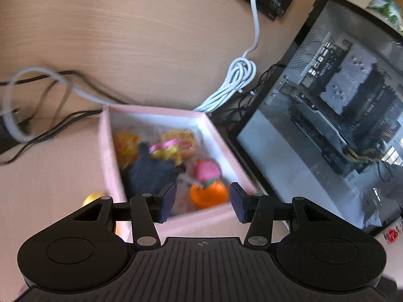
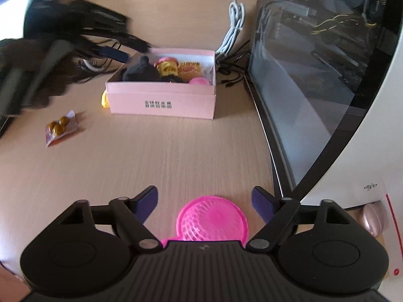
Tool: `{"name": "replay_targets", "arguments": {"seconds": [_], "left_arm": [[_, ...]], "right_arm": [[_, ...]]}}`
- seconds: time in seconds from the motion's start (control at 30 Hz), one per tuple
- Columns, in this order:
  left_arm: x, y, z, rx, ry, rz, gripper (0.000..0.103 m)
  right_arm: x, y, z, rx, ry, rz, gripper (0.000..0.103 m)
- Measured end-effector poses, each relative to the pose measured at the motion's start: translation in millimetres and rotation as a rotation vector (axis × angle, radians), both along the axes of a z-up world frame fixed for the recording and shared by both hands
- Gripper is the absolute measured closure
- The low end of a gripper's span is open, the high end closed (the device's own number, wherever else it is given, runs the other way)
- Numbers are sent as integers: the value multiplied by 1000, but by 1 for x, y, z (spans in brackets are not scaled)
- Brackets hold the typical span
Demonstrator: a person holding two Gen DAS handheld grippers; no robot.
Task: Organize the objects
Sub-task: 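Carry the orange duck into the pink box and open the left tool, then carry the pink strainer into the pink box and open the right tool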
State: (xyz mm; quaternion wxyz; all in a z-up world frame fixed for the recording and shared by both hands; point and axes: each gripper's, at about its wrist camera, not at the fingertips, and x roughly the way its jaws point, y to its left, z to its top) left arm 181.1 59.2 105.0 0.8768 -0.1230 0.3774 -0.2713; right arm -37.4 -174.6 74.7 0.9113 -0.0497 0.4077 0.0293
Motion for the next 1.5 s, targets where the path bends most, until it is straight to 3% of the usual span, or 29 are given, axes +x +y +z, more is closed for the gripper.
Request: {"name": "replay_targets", "arguments": {"seconds": [0.1, 0.27, 0.37, 0.43, 0.53, 0.77, 0.97, 1.07, 1.3, 1.43, 1.47, 1.5], "left_arm": [[-34, 29, -6, 21, 30, 49, 51], [-83, 52, -34, -10, 146, 84, 51], [-99, 59, -46, -37, 185, 99, 51], [-106, 61, -48, -49, 186, 109, 51], [-114, 63, -44, -43, 167, 110, 51], [-131, 79, -37, -43, 155, 161, 51], [-148, 101, -41, -56, 181, 258, 51], [-157, 110, -44, -53, 194, 302, 51], [-188, 135, -44, -44, 206, 406, 51], [-205, 153, -45, -45, 220, 476, 51], [-208, 157, -46, -47, 223, 492, 51], [-211, 160, -47, -49, 227, 504, 51]], "right_arm": [[3, -7, -8, -2, 53, -41, 13], [8, -16, -29, 83, 171, -161, 12], [12, -9, -33, 86, 179, -157, 24], [18, -1, -33, 53, 167, -115, 43], [29, 8, -29, 13, 151, -60, 45], [59, 22, -1, -1, 52, 40, 45], [100, 35, 33, -119, -138, 153, 45], [135, 42, 56, -103, -207, 171, 45], [239, 46, 83, 110, -203, 72, 45], [267, 58, 79, -18, -229, 118, 44], [270, 58, 76, -42, -223, 140, 41], [271, 57, 73, -48, -213, 158, 32]]}}
